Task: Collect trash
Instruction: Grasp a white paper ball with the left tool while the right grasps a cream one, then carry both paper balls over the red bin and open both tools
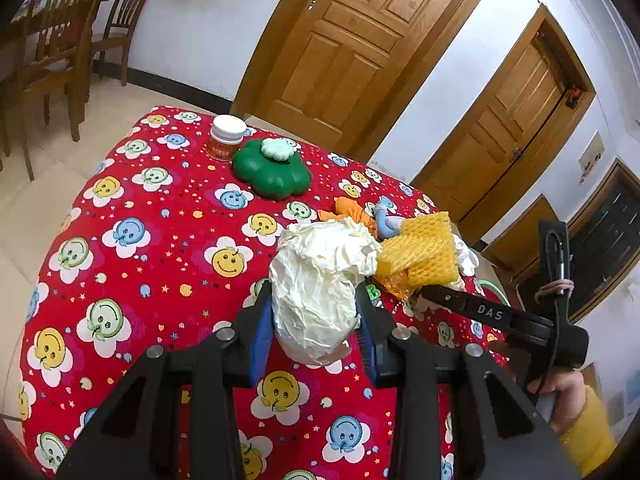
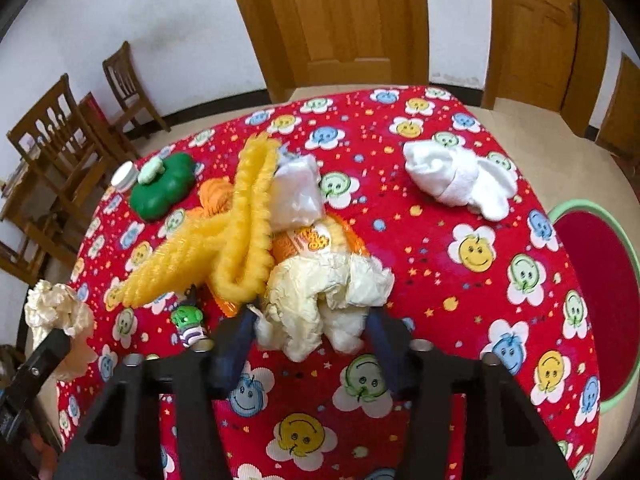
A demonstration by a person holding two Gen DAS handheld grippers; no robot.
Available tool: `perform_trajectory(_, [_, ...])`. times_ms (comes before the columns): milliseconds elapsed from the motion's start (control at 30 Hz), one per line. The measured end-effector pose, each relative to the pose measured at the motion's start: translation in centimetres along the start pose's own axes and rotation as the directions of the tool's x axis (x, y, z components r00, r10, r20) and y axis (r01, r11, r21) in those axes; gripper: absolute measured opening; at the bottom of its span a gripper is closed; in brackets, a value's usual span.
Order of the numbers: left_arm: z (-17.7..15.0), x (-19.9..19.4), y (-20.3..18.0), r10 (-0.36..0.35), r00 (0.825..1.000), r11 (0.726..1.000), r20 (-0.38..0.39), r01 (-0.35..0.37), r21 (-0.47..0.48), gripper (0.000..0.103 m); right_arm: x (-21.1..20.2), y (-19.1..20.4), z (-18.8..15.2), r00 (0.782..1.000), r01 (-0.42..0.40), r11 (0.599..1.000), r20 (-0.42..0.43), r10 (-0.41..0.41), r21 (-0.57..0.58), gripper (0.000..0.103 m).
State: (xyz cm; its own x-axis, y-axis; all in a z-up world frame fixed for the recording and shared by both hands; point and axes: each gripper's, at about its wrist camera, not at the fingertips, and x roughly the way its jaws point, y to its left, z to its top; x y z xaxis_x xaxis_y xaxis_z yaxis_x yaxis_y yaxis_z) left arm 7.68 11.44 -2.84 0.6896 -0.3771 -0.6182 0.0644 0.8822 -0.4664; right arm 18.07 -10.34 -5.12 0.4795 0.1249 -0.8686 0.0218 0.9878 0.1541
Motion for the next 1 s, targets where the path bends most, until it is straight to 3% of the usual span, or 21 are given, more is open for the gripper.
perform_trajectory(167, [-0.2, 0.4, -0.1, -0.006, 1.000, 1.000, -0.009, 0.006, 0.002, 0.037, -0.1, -0.6, -0.5, 1.000, -0.027, 0.999, -0.005, 0.027, 0.029, 0.027])
perform_trajectory(333, [-0.5, 0.4, -1.2, -0.005, 1.000, 1.000, -0.013, 0.005, 0.011, 0.037, -1.5, -1.6, -1.2, 0.999, -0.046, 0.998, 0.011, 0.046, 0.037, 0.023])
perform_trajectory(1000, [-1.9, 0.1, -11.2, -0.052, 0.997, 0.992, -0.059, 0.059, 0.112, 0.037, -9.7, -9.3, -4.5, 0.987, -0.118, 0.988, 0.125, 0.105, 0.102, 0.021])
